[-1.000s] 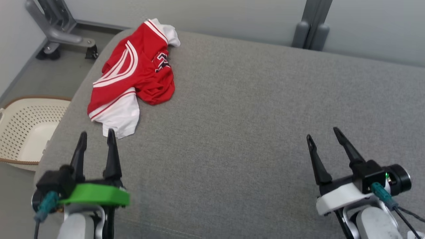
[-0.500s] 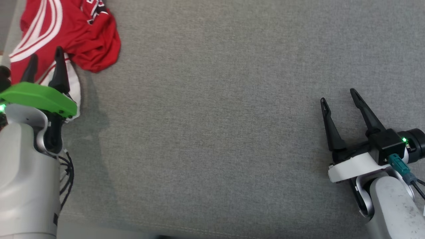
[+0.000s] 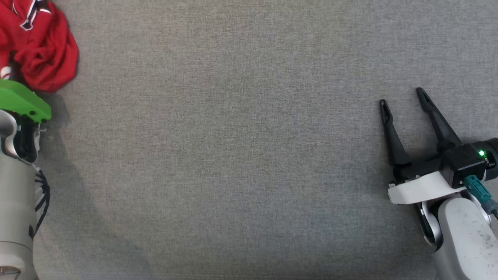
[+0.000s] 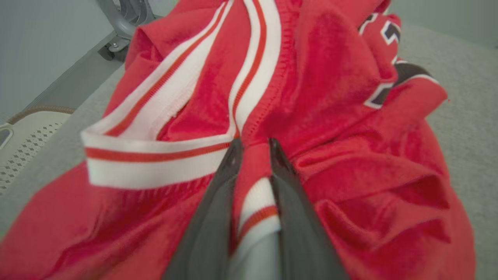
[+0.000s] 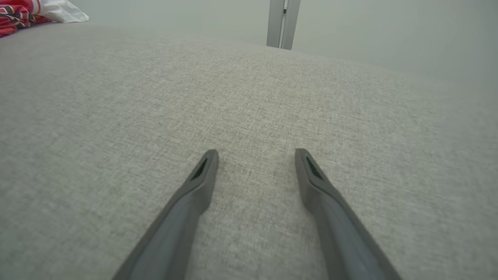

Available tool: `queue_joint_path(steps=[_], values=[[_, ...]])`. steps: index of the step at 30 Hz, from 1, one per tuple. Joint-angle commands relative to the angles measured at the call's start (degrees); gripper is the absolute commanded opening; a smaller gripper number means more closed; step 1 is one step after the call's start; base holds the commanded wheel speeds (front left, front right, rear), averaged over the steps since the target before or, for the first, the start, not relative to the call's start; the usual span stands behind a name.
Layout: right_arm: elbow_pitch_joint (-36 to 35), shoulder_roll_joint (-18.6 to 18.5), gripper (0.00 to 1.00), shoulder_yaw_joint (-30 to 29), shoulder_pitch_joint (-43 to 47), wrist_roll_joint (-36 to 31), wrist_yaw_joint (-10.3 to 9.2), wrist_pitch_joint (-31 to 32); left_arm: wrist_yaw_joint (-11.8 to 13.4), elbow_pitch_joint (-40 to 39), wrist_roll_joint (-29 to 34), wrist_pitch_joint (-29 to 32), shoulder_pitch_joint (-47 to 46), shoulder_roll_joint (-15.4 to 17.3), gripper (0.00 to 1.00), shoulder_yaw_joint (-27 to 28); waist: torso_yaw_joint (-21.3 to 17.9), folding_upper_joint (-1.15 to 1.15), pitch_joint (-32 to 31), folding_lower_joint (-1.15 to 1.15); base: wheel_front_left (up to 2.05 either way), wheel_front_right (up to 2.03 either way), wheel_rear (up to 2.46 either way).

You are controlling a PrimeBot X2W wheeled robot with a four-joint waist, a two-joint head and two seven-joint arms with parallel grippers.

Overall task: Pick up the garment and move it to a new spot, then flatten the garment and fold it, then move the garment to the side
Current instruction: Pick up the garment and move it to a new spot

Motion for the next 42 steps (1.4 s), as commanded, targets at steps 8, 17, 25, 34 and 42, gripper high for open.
queue_joint_path(steps=[8, 17, 25, 34, 42], values=[[5.31, 3.14, 1.0, 0.42, 5.05, 1.59, -0.07, 0.75, -0.03, -2.6, 5.74, -8.66, -0.51, 5.7, 0.0, -3.41, 0.85, 0.0, -10.03, 0.0, 0.0, 0.0, 0.0], [7.29, 6.01, 1.0, 1.85, 8.23, 3.2, -0.11, 0.56, -1.59, -21.22, 6.83, -5.85, 3.85, 8.67, 0.0, -7.23, 0.43, 0.0, -20.4, 0.0, 0.0, 0.0, 0.0], [7.67, 7.33, 1.0, 1.29, 11.2, 3.9, -0.11, 0.54, -2.08, -54.81, -3.02, 12.06, 17.11, 12.73, 0.0, -7.75, -3.11, 0.0, -25.75, 0.0, 0.0, 0.0, 0.0], [7.87, 7.78, 1.0, 1.09, 12.03, 4.44, -0.11, 0.54, -2.23, -89.03, -23.38, 27.71, 31.74, 17.93, 0.0, -12.43, -8.5, 0.0, -25.3, 0.0, 0.0, 0.0, 0.0], [7.84, 7.85, 1.0, 2.77, 9.4, 7.49, -0.1, 0.54, -2.25, -92.85, -30.8, 30.86, 30.58, 19.5, 0.0, -22.75, -16.75, 0.0, -22.61, 0.0, 0.0, 0.0, 0.0]])
